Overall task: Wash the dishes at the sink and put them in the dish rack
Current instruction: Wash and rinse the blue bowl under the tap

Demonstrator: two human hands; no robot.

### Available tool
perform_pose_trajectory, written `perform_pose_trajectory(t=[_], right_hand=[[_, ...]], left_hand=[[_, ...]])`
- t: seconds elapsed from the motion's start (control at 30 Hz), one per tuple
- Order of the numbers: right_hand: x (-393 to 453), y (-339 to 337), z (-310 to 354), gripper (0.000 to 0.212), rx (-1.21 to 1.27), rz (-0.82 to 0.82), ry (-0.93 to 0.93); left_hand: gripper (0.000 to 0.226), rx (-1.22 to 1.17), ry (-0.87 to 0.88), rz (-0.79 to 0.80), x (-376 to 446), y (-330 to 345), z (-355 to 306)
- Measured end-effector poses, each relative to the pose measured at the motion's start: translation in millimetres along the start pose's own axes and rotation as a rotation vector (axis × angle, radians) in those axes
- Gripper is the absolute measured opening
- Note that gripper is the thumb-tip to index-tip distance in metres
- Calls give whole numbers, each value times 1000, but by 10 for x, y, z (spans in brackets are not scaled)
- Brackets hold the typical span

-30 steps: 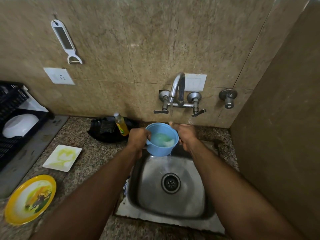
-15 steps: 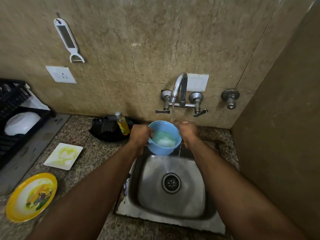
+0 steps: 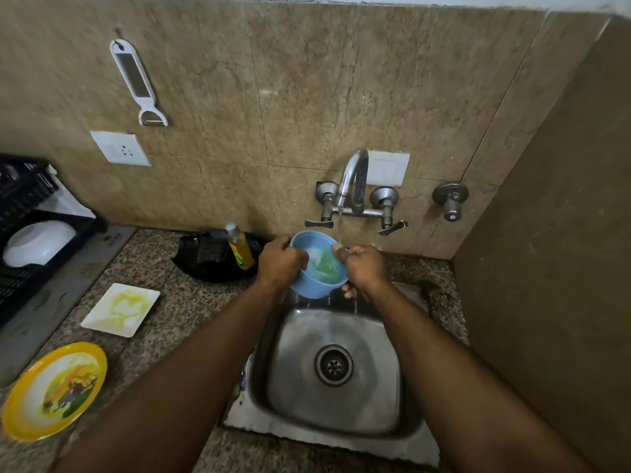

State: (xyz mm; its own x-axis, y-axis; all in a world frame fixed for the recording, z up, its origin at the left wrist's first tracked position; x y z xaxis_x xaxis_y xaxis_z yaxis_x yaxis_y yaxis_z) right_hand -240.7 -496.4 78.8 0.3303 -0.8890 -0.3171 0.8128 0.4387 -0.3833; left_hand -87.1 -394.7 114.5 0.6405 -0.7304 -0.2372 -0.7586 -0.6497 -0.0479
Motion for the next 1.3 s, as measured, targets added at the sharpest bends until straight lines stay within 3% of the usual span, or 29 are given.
perform_pose_trajectory(t=[0.13,0.2,0.33,0.43,0.5,0.6,0.77,0.87,0.97,1.07,1.17,1.3], right_hand=[[65,-74,92,12,-231,133,-94],[78,-57,152,10,-286,158,-157],[25,-108,159,18,-298,-18,-158],[-15,-155,127,37,-343,-92,-156],[-22,-181,138,40,-419,-63,-144],[-41,-155,194,18,-395,111,-150],[-73,-177,209,17,-350,-14,-118],[-65,-212,122,26,-331,-81,-50],[-44,-257,117,35,-341,-76,-45],[-43,-276,188,34,-329,-22,-46],[-64,-278,212,32,-302,-73,-58],[-95,-294,143,29,-323,-113,-43]], left_hand=[[17,-19,-177,115,-19,-55,73],[6,-74,-240,128,-53,-63,83],[38,-220,-213,9,-15,-61,233],[46,-239,-125,-42,-82,-40,323],[52,-216,-155,-5,-118,-27,371],[68,-263,-285,82,-67,-32,441],[43,-329,-332,12,-98,25,368],[46,-209,-231,-43,-135,85,335],[41,-128,-184,-19,-139,111,343],[33,-244,-245,14,-89,85,339],[23,-264,-294,76,-124,144,287],[37,-74,-235,-3,-135,138,303]])
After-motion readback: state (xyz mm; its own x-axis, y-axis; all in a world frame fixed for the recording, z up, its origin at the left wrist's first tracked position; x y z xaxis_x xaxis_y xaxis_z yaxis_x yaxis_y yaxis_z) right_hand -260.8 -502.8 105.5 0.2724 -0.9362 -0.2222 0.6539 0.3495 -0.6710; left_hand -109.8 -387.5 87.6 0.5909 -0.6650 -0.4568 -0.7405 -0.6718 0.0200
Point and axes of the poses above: each hand's wrist, its own x-axis towards the middle knuckle, its own y-axis out of the palm, z = x × y, the point moved 3 cm from there along x, towards the middle knuckle, and after that the axes turned 8 degrees about -x, right-handed, at the moved point
